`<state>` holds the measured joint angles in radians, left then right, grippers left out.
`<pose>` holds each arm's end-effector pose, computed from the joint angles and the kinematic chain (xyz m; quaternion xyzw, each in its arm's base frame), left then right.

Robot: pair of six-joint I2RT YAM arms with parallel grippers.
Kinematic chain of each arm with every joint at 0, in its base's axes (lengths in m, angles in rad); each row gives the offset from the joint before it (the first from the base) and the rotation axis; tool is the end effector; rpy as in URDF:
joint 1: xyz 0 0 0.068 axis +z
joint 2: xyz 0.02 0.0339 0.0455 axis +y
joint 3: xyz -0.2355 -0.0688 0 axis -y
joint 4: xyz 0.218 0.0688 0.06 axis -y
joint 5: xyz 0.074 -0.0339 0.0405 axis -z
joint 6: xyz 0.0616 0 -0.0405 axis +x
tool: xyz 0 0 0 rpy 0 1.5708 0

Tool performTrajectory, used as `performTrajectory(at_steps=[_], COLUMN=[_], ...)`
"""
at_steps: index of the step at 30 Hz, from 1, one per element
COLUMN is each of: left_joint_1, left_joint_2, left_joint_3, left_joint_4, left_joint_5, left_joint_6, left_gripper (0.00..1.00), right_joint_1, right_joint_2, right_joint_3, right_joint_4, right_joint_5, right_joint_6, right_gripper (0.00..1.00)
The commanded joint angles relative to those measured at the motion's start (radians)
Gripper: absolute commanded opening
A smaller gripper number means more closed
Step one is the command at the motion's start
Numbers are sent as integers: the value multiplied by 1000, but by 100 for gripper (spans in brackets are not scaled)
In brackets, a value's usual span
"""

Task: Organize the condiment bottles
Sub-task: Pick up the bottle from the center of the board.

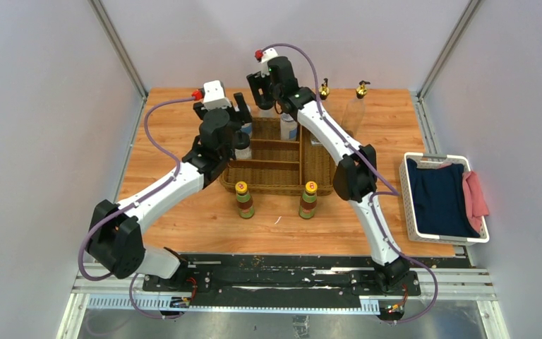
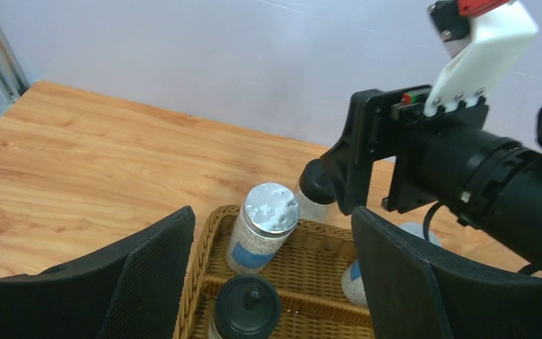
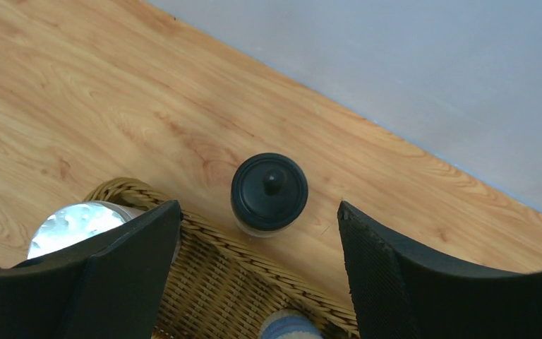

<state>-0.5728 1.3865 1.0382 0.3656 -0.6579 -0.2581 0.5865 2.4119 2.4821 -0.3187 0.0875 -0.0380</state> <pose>0.2935 -0.1445 0.3291 -0.1236 0.6913 -0.0652 0.7089 0.4527 0.2944 0.3123 -0.2167 0.7587 0.1329 0.5999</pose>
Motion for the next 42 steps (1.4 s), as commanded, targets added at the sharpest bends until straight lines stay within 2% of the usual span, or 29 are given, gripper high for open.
performTrajectory(at_steps=[1,16,42], left_joint_1=[-7,-8,-7], left_joint_2=[19,44,73], left_joint_3=[27,23,9], left_joint_4=[30,42,91], left_joint_5=[-18,-13,-6], left_joint_6=[8,-4,2], left_gripper=[85,87,87], right_joint_1=[0,-9,-61], right_joint_2=[32,116,218], right_joint_3=[49,57,95], right_joint_4=[2,44,73], right_joint_5=[-49,-32,-111], right_joint_6=[14,24,82], right_gripper=[86,89,88])
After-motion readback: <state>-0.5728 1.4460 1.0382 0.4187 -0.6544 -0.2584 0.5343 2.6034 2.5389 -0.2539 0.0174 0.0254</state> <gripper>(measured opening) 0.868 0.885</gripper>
